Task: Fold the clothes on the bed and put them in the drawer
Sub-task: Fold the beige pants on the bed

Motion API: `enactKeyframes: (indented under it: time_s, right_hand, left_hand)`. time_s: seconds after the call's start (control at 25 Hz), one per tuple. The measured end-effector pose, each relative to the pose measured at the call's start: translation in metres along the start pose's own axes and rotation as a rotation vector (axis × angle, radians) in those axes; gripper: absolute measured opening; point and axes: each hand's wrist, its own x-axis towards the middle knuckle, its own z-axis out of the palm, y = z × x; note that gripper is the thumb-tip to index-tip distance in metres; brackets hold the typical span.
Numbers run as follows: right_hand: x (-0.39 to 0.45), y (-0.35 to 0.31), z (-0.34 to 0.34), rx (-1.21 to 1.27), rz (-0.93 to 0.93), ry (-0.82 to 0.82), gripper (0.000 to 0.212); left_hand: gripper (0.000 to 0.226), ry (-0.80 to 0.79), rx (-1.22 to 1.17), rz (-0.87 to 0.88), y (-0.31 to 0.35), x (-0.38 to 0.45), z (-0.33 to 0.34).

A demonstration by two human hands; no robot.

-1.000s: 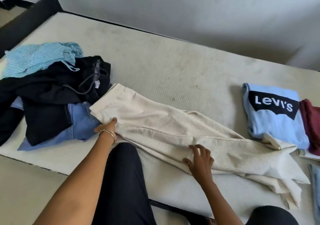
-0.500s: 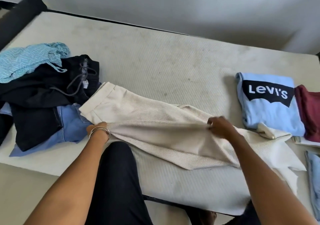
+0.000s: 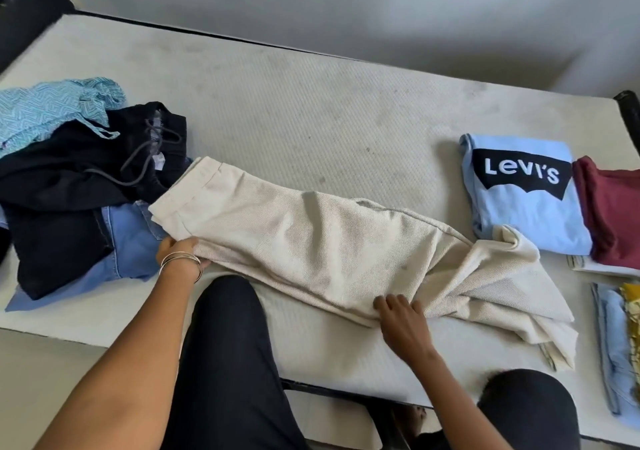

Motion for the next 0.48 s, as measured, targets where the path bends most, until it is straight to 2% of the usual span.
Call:
enactKeyframes:
  time_s: [0.12, 0.2, 0.28, 0.36, 0.4, 0.48]
  right_hand:
    - [0.014, -0.027, -0.011, 0.070, 0.050, -0.105, 0.047]
    - [0.023, -0.045, -0.016, 0.073, 0.021, -0.183, 0.057]
    - [0.031, -0.052, -0.011, 0.136, 0.027, -0.199, 0.043]
    - [0.035, -0.044, -0.002, 0.281, 0.060, -0.073, 0.017]
    - [0.034, -0.039, 0.003, 0.346, 0.056, -0.012, 0.006]
    - [0.022, -0.035, 0.005, 0.391, 0.006, 0.036, 0.006]
  left_hand:
    - [0.046, -0.097, -0.021, -0.136, -0.005, 0.002, 0.000]
    - [0.055, -0.114, 0.063, -0.140, -0.011, 0.009, 0.004]
    - [0.079, -0.070, 0.190, -0.092, -0.028, 0.062, 0.003]
    - [0.098, -0.015, 0.281, -0.020, -0.042, 0.132, -0.004]
    - [0.098, 0.001, 0.246, -0.025, -0.041, 0.159, -0.007]
    - [0.089, -0.001, 0.169, -0.047, -0.026, 0.143, -0.005]
